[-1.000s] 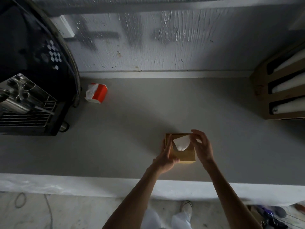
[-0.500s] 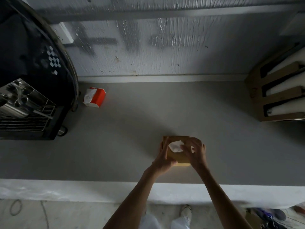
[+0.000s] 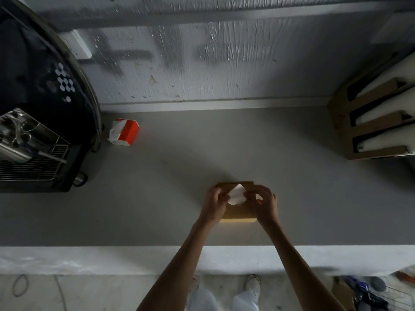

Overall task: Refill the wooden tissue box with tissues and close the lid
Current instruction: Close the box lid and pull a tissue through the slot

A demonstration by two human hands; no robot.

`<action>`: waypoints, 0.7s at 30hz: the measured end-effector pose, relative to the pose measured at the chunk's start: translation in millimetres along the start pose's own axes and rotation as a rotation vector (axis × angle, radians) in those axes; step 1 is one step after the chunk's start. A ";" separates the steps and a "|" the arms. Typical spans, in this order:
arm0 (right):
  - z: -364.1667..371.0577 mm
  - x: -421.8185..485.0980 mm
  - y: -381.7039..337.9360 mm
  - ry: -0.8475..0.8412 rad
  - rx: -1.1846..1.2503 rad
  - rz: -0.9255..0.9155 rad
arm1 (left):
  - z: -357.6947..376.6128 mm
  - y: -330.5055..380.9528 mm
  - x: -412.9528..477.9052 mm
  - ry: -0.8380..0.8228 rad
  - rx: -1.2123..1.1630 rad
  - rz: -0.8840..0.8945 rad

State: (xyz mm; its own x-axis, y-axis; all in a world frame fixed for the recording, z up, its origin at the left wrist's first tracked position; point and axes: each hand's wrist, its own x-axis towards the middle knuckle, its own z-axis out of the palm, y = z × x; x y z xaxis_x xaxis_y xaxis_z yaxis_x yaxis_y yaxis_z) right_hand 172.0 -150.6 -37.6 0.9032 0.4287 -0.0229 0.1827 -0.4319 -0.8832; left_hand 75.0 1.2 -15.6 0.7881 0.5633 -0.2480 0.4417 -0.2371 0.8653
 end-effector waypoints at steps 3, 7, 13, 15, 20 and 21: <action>1.3 -2.1 -2.2 0.007 0.004 0.027 | -0.3 -0.7 -2.0 -0.006 -0.023 -0.039; 0.5 -1.5 -3.0 -0.015 0.004 0.051 | -2.4 4.9 -3.3 -0.010 -0.022 -0.086; -3.1 1.0 -8.9 -0.011 0.041 0.098 | -6.0 2.2 -2.6 -0.014 -0.110 -0.115; -10.5 -0.4 -9.0 0.020 0.127 0.203 | -12.1 1.6 -5.1 -0.028 -0.293 -0.174; -33.1 -23.1 -4.9 -0.203 0.422 0.590 | -27.3 -24.1 -15.3 -0.260 -0.451 -0.491; -33.0 -30.6 -2.1 -0.242 0.451 0.606 | -27.9 -26.8 -17.7 -0.328 -0.472 -0.501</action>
State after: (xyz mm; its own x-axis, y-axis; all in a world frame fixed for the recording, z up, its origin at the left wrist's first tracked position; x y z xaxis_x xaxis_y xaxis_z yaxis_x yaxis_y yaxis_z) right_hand 156.8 -188.9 -19.6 0.6756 0.4049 -0.6161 -0.5356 -0.3047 -0.7876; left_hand 37.3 19.7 -22.3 0.6610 0.2332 -0.7132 0.6080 0.3906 0.6912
